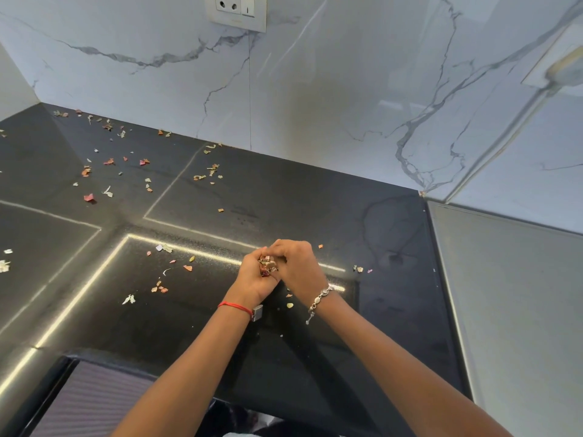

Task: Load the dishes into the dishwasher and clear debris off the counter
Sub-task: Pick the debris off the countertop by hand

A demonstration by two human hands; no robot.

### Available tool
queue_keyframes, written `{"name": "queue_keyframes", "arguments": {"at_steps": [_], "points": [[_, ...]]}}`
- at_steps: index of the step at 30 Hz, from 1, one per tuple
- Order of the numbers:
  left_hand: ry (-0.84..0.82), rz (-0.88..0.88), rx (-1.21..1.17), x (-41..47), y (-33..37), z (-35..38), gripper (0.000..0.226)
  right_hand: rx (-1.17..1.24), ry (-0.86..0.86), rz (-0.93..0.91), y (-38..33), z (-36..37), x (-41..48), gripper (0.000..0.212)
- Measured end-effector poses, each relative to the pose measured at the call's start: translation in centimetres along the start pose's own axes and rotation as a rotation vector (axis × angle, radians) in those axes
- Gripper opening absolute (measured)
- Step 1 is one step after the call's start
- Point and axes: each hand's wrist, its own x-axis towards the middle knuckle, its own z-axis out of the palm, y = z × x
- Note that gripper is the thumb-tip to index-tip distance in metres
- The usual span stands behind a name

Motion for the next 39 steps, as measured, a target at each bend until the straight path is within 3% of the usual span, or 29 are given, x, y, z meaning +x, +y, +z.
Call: {"name": "queue_keyframes", "arguments": {"at_steps": [4,8,11,14,27,32,39], "points": [[-0.030,-0.031,-0.025,0.0,-0.3,0.5,0.031,0.091,0.188,0.063,0.9,-0.9,-0.3,0.016],[-0.021,-0.050,-0.100,-0.2,-0.1,0.7,0.035,-0.057,0.338,0.382,5.2,-2.9,-1.9,0.025],[-0.018,-0.044,-0.093,-0.3,0.4,0.4,0.035,-0.285,0.151,0.715,8.8,-2.8,-4.0,0.059],[-0.018,-0.030,-0.102,-0.5,0.8,0.3,0.035,-0.359,0.025,0.869,9.9,-1.6,-4.7,0.080],[0.011,0.049,-0.125,-2.1,2.4,-1.2,0.033,-0.351,-0.277,0.352,7.0,3.0,-0.3,0.073],[-0.002,0.049,-0.141,-2.2,2.6,-1.6,0.034,-0.276,-0.390,0.170,6.3,2.9,-0.3,0.058],[-0.002,0.034,-0.148,-2.1,2.2,-1.6,0.035,-0.194,-0.489,0.088,6.1,0.8,-3.0,0.049]]}}
